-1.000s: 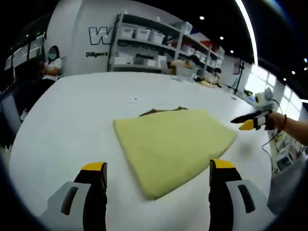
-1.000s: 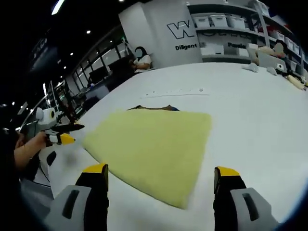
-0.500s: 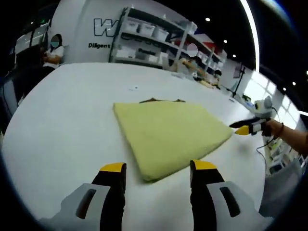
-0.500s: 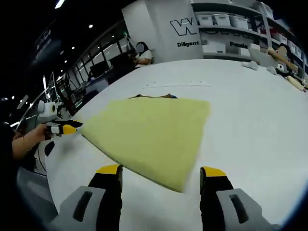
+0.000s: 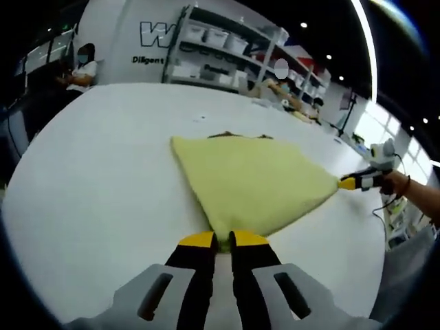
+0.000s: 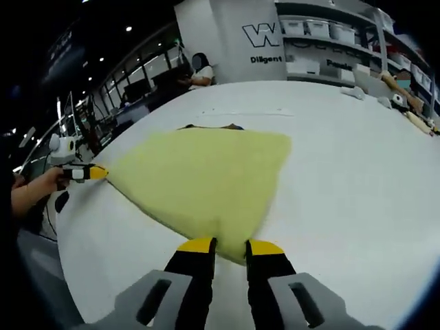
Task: Fold the garment on the visible template until the final outline fits inside the template.
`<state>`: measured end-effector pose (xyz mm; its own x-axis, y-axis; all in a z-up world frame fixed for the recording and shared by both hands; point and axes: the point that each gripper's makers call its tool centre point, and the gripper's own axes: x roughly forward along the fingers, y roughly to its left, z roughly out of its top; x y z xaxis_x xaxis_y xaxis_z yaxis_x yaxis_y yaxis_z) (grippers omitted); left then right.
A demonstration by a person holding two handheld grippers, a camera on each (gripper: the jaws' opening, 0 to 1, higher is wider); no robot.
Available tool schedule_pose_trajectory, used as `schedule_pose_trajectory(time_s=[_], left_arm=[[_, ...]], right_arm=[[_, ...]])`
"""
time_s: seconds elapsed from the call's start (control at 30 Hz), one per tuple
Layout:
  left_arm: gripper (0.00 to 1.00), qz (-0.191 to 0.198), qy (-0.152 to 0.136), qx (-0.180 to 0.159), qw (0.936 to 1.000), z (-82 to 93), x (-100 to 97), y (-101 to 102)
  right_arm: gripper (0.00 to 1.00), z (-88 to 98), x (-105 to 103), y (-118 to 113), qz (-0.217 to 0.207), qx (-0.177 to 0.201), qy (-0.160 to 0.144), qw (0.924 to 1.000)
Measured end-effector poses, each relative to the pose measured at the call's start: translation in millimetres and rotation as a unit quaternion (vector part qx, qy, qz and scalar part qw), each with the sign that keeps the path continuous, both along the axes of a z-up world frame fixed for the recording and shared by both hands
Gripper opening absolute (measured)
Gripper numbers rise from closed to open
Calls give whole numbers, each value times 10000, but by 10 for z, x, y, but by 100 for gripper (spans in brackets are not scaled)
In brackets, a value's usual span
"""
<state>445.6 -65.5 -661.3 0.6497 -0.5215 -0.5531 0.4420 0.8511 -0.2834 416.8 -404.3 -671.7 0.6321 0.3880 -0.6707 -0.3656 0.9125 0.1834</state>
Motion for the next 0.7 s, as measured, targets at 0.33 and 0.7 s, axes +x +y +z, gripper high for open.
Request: schedule_pose_trajectory(time_s=[0.33,0.7], left_arm=[[0,-126,18,164,9998,-3,-111,-14],[0,-265,-22,284,9992,70,-392,78]], right_arm=[[0,38,-24,-18,149,-105,-42,9998],[0,29,-271,77,428,-208,68,9988]])
